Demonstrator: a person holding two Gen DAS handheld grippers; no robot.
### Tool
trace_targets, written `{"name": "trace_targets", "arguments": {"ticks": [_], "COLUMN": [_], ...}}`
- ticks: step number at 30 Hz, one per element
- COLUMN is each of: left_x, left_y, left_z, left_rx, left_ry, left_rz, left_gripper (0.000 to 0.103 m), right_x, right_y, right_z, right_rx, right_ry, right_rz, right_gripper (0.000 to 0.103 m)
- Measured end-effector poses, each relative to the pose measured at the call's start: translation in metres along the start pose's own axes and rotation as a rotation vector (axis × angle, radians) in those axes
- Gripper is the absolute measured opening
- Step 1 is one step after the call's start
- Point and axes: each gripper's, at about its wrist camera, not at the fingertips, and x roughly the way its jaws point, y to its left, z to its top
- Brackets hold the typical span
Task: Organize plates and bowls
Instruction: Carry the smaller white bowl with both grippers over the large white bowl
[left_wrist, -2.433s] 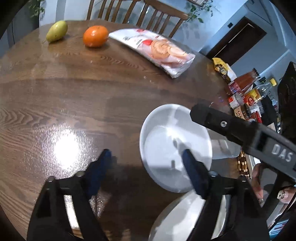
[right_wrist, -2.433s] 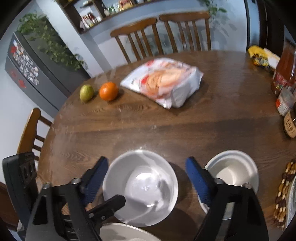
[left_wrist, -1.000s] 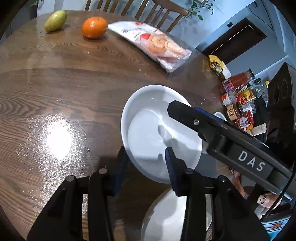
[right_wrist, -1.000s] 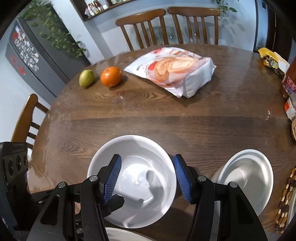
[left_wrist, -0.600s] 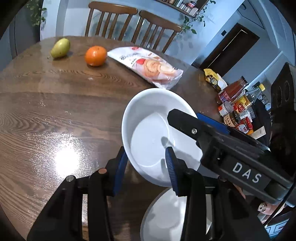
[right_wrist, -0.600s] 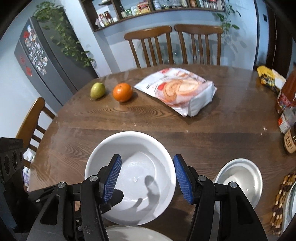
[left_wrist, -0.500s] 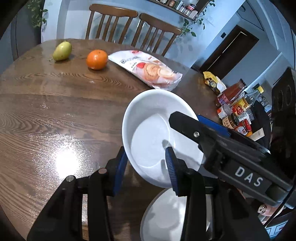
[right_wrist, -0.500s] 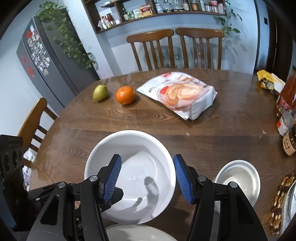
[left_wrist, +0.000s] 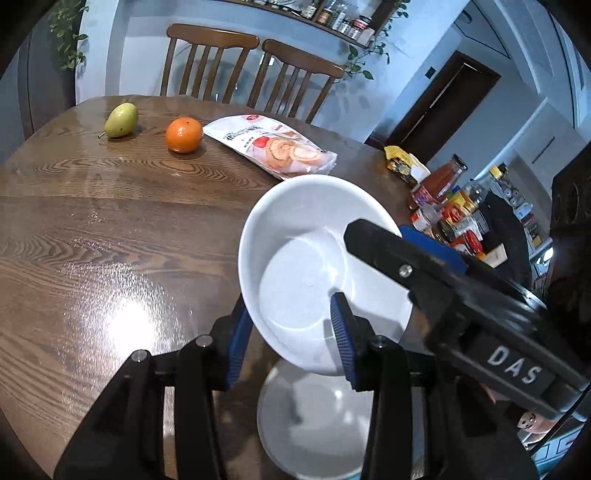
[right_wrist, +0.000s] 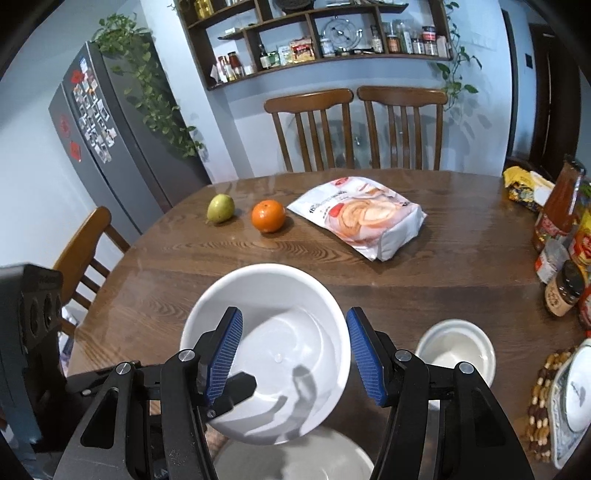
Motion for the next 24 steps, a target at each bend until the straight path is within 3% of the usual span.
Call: {"name": "trace_targets", "arguments": {"ticks": [10, 24], "left_x": [-0.014, 0.002], "left_y": [-0.011, -0.024], "left_z": [-0.033, -0.071], "left_rx": [0.007, 0.033], "left_ry": [0.039, 0.102], "left_rz": [-0.005, 0.004], "left_gripper": [0.04, 0.041], "right_x": [-0.034, -0.029], "right_y": [0.012, -0.006], "right_z": [-0.024, -0.063], "right_rx": [-0.035, 0.023], "right_ry": [-0.034, -0.004], "right_rz": [0.005, -0.013], "right_gripper": [0.061, 0.061]}}
